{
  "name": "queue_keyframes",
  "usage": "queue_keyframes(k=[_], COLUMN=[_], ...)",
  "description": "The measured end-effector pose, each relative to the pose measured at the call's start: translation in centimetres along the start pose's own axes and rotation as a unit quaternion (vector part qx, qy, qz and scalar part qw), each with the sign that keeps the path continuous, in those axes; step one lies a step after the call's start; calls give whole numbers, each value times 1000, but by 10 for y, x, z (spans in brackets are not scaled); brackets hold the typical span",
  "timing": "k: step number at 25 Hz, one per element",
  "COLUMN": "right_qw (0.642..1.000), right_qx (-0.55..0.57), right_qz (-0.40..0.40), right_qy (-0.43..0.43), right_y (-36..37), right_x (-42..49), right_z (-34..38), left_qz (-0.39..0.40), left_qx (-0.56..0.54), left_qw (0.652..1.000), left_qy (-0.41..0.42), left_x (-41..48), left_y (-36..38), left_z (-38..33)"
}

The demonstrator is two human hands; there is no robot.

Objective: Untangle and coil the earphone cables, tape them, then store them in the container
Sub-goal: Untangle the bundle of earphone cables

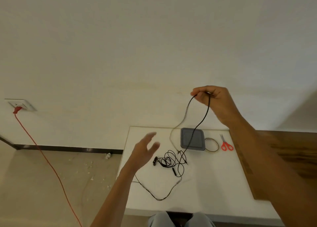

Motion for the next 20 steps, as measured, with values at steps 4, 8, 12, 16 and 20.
queue_keyframes(k=[4, 8, 12, 16, 20], right_qw=[991, 984, 973, 938, 873], right_qx=[125, 156, 195, 253, 311], right_qz=[18, 32, -23, -18, 56], right_qy=[37, 76, 123, 235, 372], right_y=[40, 47, 20, 19, 39], right_x=[-4, -11, -30, -57, -86], right_z=[3, -3, -26, -59, -73], left_qz=[-2, 46, 65, 67, 82], left_qx=[-126, -130, -143, -198, -332], left_qw=[981, 982, 987, 977, 936], left_qy=[149, 127, 31, -40, -85], left_x=[-17, -12, -11, -15, -12], left_y=[-43, -55, -74, -82, -83], left_z=[-113, -130, -78, -47, -39])
Point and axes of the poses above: each hand's wrist, its own x-axis towards the middle knuckle, its own y-axis out of the palm, z = x × y, the point moved 8 cm from there along x, towards the middle knuckle, and after that the axes turned 14 degrees about -y, right-handed, at the moved point
